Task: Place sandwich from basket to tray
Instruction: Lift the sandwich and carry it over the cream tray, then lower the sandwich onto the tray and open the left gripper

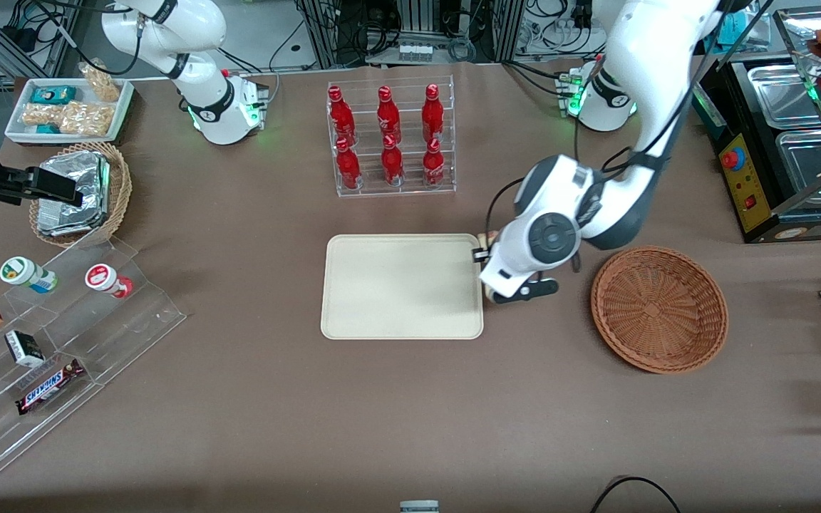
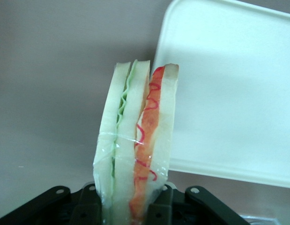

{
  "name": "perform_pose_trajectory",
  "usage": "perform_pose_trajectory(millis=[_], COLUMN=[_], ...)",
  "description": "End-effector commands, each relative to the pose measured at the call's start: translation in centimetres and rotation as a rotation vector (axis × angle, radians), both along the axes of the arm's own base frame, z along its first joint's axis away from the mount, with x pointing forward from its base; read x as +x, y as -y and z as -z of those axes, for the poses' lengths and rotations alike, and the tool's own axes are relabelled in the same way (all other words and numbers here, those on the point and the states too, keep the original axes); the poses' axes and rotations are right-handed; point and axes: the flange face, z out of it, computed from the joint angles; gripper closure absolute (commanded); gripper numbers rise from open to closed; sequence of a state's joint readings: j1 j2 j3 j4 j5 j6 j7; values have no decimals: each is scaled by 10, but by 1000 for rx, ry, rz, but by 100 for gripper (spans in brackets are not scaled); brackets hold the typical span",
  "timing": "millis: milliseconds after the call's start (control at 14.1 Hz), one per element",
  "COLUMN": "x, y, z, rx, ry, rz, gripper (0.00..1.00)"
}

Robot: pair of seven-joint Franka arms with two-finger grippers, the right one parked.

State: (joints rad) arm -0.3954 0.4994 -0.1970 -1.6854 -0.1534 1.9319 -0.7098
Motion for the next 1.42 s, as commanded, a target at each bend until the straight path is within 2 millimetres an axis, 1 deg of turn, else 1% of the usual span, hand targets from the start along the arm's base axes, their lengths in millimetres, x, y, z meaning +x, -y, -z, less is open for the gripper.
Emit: perform_pose_trajectory(millis=[0,71,142,354,496,708,779,850,991,1204,1345], x=[4,4,-2,-18,-26,-16,-15,-18,-20,-24,-25], y=[59,73,87,118,134,144,149,152,153,157,154], z=[9,16,21,37,54,68,70,75,79,79,79], rx=[3,8,12,20,36,32,27,30,33,32,72], ry=[13,14,17,68,107,141,143,140,137,136,154], rz=[-57,-79,-77,-86,-96,-119,-115,-108,-107,-93,-48], gripper=[68,68,68,67,64,64,62,58,58,58,54])
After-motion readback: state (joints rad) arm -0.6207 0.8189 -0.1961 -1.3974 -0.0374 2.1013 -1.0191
